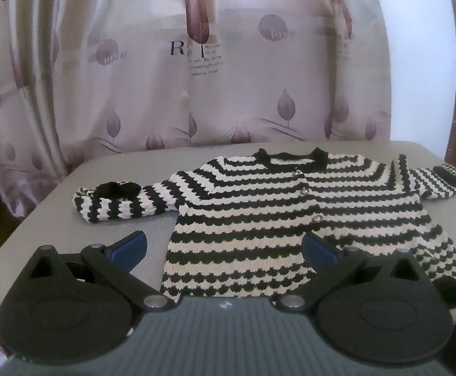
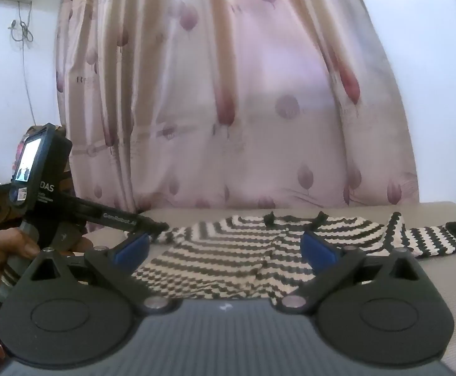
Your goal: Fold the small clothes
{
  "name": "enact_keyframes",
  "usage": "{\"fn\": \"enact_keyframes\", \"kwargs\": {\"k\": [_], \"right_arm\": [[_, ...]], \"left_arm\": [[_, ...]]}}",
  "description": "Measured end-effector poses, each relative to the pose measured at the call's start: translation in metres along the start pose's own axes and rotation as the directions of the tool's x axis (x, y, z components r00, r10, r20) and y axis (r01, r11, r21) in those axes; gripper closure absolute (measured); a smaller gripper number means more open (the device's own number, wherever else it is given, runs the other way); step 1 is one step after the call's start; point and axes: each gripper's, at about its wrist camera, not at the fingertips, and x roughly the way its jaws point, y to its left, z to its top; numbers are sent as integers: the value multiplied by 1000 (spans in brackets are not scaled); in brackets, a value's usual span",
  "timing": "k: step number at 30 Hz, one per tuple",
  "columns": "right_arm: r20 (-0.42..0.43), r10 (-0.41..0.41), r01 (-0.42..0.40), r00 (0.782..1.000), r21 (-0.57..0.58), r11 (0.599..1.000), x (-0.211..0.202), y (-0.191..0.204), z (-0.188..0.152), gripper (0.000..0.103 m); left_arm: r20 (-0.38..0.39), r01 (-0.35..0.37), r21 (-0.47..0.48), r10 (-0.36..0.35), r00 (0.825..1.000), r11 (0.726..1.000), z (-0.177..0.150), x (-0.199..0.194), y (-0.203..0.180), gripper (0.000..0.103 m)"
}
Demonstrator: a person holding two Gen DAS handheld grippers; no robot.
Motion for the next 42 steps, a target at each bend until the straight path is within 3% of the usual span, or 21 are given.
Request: {"fn": "enact_keyframes", "kwargs": {"k": [16,24,30,37,40,42], "right_arm": [[-29,3,-3,1000,17,1000,17,0,-7,0],[-51,10,-9,999,26,1000,23,1,-11,0],[-71,14,-12,997,28,1000,26,-2,-10,0],[-102,19,-15,995,45,999,34,-7,-13,0],[-122,24,-18,992,47,999,41,-9,-15,0],[-136,23,-17,990,48,999,45,-10,-17,0]], "left_arm": [[-32,4,7,-3,999,1000,-6,20,9,0],[-44,-51,34,52,998,998,-7,42,26,0],[4,-151,104,151,989,983,10,73,62,0],[94,-280,241,264,960,929,41,135,126,5],[102,-268,323,248,963,908,49,166,153,5],[72,-216,352,204,976,911,53,187,172,5]]}}
